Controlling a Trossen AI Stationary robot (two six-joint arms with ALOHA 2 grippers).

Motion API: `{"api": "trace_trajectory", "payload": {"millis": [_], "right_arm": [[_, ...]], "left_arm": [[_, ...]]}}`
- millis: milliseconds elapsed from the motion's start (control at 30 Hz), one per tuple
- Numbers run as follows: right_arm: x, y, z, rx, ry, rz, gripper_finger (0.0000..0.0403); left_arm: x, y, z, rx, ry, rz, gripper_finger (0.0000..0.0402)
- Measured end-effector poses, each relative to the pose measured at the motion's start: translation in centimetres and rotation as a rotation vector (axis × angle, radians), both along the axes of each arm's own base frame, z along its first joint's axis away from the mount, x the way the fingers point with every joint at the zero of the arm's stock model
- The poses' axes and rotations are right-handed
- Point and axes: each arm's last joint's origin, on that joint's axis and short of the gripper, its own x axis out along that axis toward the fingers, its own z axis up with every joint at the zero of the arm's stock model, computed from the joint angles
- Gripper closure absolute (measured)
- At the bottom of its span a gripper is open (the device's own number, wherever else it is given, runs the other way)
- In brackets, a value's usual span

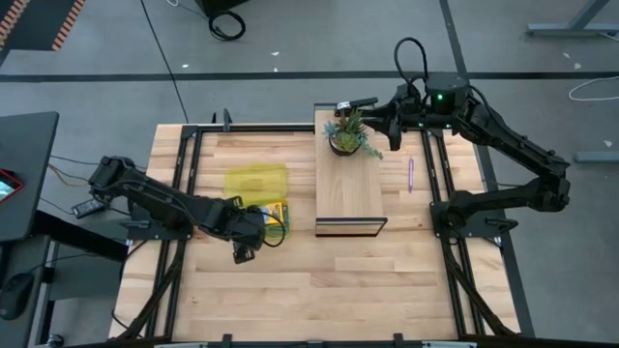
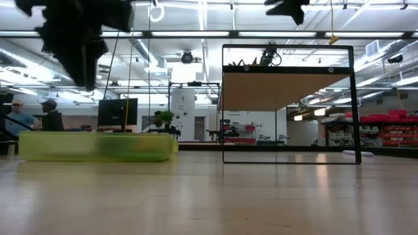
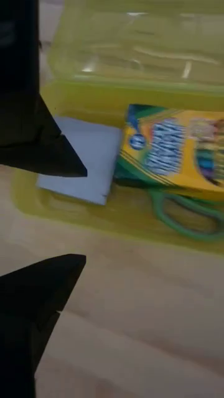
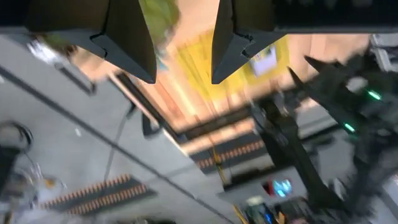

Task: Pack school essentials
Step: Put the pink pen into the yellow supply box

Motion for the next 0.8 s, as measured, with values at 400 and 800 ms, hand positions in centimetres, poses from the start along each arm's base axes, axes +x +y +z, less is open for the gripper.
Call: {"api": "trace_trajectory", "payload": {"millis": [400,800], "right_arm": [[-2.9,-2.3,-1.4,0.023,0.175,-0.200,0.0243],[-6.6,-4.9,-2.5,0.137,0.266,-0.414,0.0243]], "left_arm": [[0.5,2.2,3.7,-0.062,-0.185,0.106,0.0268],[-0.9,5.2,6.8,-0.011,-0.379,0.190,0.0344]]}}
